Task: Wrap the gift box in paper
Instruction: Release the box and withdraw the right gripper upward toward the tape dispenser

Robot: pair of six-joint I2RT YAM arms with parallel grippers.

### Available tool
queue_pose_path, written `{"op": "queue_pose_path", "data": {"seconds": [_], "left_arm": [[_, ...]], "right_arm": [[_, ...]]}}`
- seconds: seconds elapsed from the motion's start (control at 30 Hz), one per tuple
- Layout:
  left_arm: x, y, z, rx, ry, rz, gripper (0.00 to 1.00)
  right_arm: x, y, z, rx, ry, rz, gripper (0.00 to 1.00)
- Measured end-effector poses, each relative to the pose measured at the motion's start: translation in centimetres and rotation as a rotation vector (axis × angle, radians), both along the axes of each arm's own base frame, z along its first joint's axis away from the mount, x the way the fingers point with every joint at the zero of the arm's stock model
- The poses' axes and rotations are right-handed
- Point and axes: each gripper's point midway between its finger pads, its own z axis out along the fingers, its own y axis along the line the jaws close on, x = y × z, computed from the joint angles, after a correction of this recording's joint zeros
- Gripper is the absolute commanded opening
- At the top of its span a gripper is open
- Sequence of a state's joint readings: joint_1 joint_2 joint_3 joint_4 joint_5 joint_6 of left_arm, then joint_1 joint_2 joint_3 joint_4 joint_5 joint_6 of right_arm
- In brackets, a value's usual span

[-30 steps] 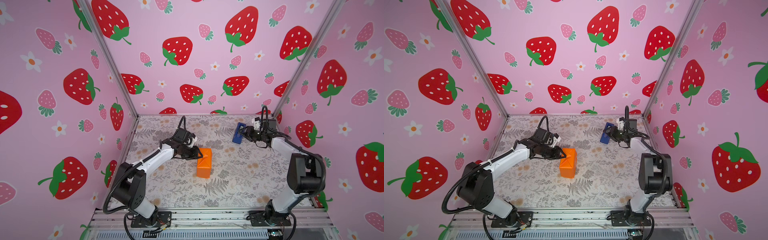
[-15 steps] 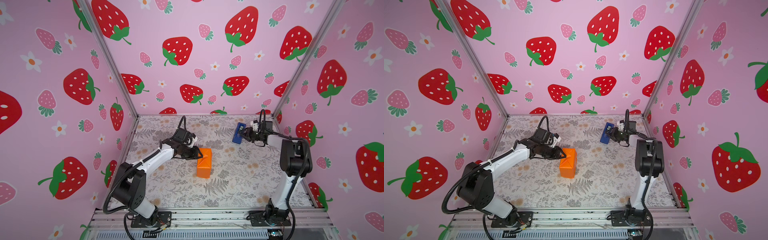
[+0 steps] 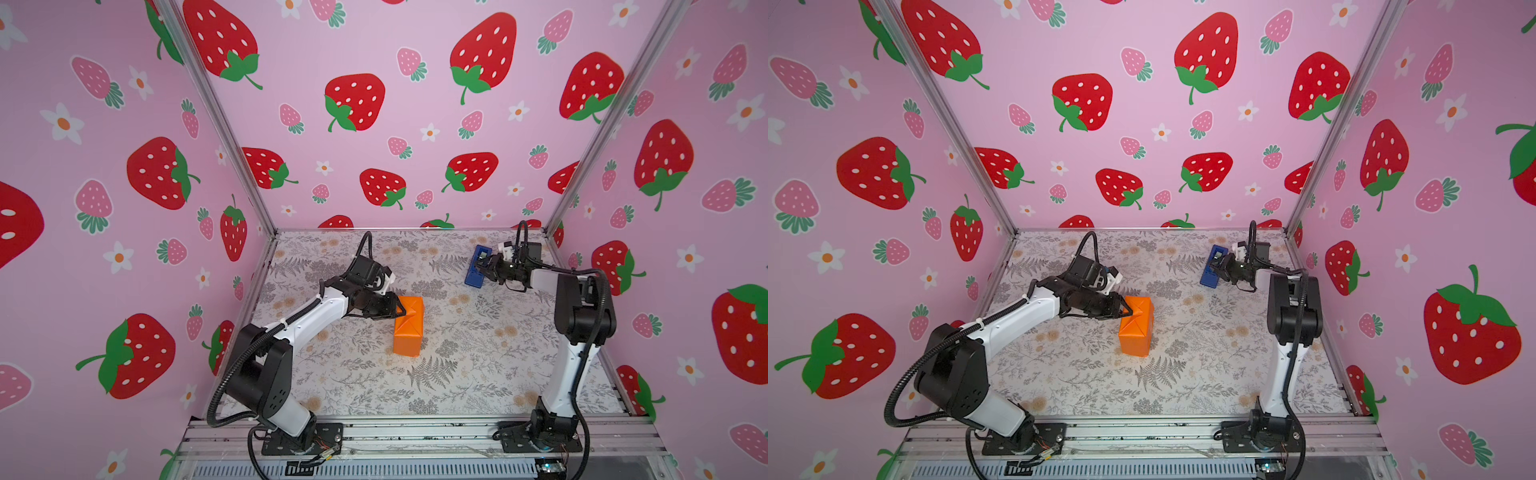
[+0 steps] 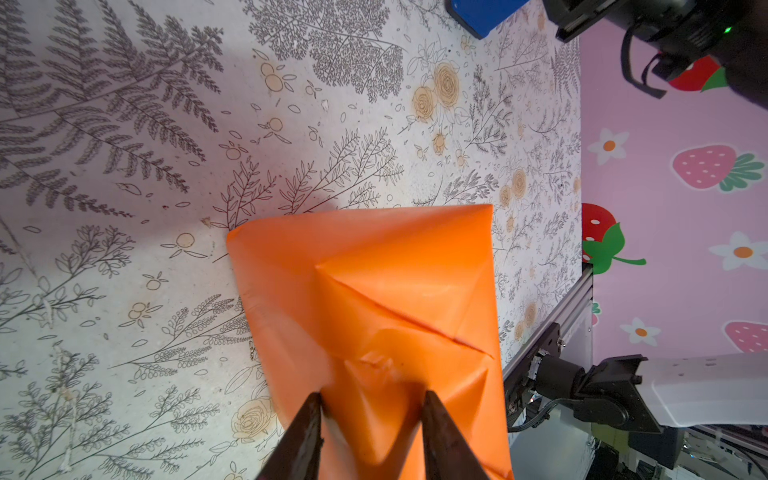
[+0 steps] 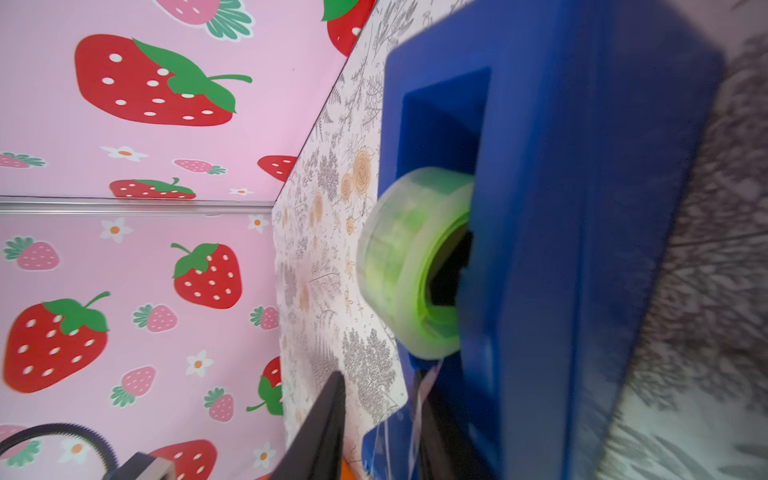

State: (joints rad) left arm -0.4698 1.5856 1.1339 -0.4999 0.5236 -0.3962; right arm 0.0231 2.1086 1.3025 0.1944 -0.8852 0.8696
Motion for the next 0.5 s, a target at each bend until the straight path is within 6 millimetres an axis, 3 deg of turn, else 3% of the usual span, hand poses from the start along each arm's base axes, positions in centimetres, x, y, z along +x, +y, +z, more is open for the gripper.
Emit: {"op": "queue_pose_path", "data": {"seconds": [0.3,0.5], "left_arm": [[0.00,-0.01,0.01,-0.001,0.001,0.001,0.41],[0.00,-0.01,0.01,-0.001,0.001,0.001,0.41]], "right_arm": [[0.00,-0.02,0.06,0.108,0.041,-0.053,0.19],[0.00,-0.48,-0.04,0.135,0.060,-0.078,0.06]]}}
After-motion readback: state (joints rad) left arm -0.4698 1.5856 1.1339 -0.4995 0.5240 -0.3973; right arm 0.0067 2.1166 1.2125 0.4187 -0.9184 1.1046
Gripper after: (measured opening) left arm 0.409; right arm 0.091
